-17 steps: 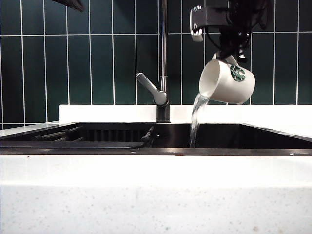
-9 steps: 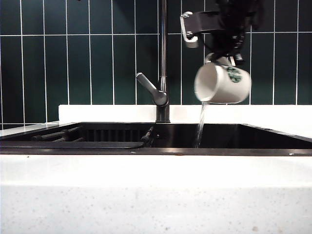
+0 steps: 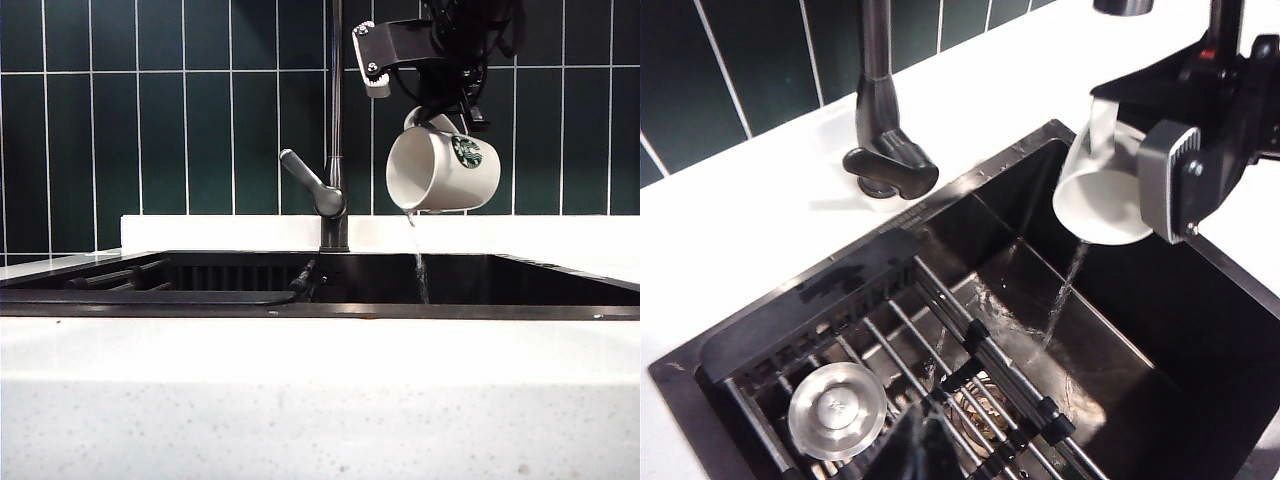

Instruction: Pick up the mug next to the sink, go to the faucet to get some water, pour the water into the sink, and finally put the mug back to its place.

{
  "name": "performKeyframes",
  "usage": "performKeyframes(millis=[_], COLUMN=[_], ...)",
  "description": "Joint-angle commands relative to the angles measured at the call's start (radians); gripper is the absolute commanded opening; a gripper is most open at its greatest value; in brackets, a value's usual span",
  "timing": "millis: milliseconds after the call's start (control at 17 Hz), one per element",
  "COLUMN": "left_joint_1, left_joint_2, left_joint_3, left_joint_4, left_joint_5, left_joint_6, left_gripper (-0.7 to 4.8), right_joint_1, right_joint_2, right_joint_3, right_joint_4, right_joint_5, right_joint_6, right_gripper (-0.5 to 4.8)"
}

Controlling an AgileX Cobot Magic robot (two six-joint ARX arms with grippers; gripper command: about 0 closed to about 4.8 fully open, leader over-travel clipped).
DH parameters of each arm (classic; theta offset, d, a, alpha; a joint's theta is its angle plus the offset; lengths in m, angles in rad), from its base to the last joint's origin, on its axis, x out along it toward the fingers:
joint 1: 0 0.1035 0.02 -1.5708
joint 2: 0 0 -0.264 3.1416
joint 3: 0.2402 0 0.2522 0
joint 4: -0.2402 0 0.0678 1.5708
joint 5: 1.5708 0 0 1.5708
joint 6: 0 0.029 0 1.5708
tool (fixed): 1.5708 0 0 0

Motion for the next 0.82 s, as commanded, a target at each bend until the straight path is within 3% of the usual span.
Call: performKeyframes(millis=[59, 176, 235, 411, 587, 821], left_joint_1=[0.0, 0.0, 0.0, 0.0, 0.0, 0.0], left_joint_2=[-0.041, -0.078, -0.09, -0.164, -0.277, -0.5], left_joint_3=[-0.045, -0.09, -0.1, -0.158, -0.28, -0.518], left_joint_4=[0.018, 0.034, 0.036, 0.023, 0.061, 0.171], left_joint_5=[-0.041, -0.078, -0.093, -0.169, -0.209, -0.322], left_joint_6=[-0.001, 0.014, 0.014, 0.013, -0.029, -0.067], left_gripper=[-0.06, -0.06, -0.06, -0.06, -0.06, -0.06], right_joint_1=[0.001, 0.0, -0.001, -0.031, -0.06, -0.135], right_joint_2=[-0.014, -0.014, -0.014, -0.014, -0.014, -0.014], right_joint_3=[0.011, 0.011, 0.011, 0.011, 0.011, -0.011], right_joint_4=[0.046, 0.045, 0.045, 0.037, -0.032, -0.054], right_joint_5=[0.025, 0.034, 0.039, 0.047, 0.066, 0.01], right_joint_6=[-0.004, 0.016, 0.096, 0.502, 0.651, 1.027], right_gripper=[-0.01, -0.01, -0.01, -0.01, -0.01, -0.01])
